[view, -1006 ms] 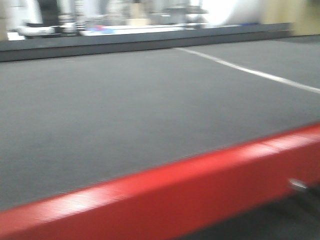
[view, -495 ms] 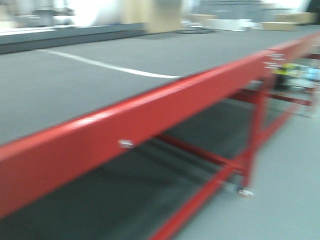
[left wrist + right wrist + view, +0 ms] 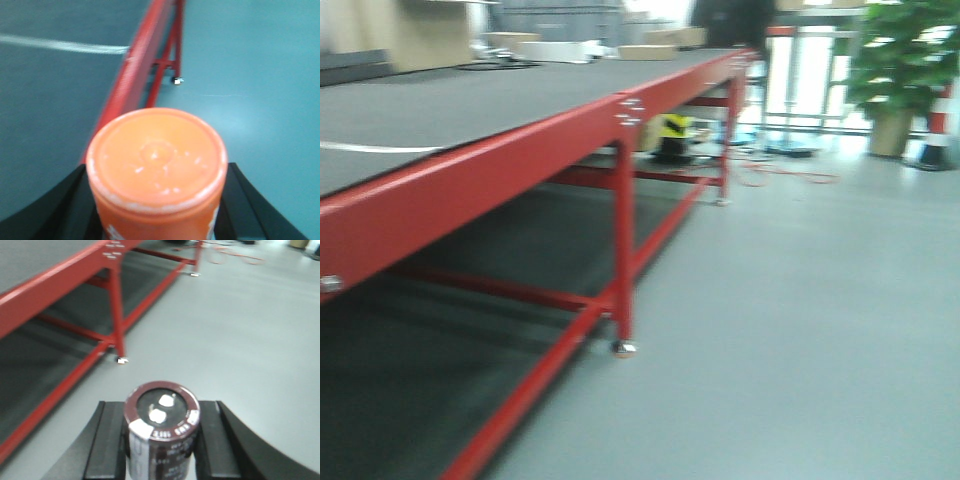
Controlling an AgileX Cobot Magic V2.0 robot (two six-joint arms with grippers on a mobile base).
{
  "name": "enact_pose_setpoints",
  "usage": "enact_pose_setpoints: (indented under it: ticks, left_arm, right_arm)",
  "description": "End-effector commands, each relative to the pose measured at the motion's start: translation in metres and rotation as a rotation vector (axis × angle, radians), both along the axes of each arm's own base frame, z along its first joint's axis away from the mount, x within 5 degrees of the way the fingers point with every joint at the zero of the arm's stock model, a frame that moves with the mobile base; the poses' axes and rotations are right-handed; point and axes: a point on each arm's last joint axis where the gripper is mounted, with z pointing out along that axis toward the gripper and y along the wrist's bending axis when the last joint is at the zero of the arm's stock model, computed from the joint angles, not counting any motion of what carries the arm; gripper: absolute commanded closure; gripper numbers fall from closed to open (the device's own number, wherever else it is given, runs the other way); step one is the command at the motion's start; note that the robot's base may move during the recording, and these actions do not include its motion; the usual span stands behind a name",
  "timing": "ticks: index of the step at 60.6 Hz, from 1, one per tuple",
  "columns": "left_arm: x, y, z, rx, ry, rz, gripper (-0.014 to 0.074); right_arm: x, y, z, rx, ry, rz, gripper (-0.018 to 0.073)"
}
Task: Place cylindrical capacitor in blue bin on shelf
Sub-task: 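Drive the base away from the table holding both cylinders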
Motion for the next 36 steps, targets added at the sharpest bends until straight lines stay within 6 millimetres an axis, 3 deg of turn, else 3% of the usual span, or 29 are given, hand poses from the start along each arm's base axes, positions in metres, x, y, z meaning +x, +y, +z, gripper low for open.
enact_pose_setpoints:
  ticks: [1, 36]
  left_arm:
    - [-0.0001, -0.0009, 0.002, -0.011, -0.021, -0.005, 0.0708]
    - [-0.0001, -0.0009, 0.002, -0.011, -0.021, -0.005, 0.0708]
  right_arm:
    - [0.0001, -0.0004, 0.0046, -0.004, -0.032, -0.002, 0.0629]
    - [0.0001, -0.0004, 0.0046, -0.004, -0.032, -0.002, 0.0629]
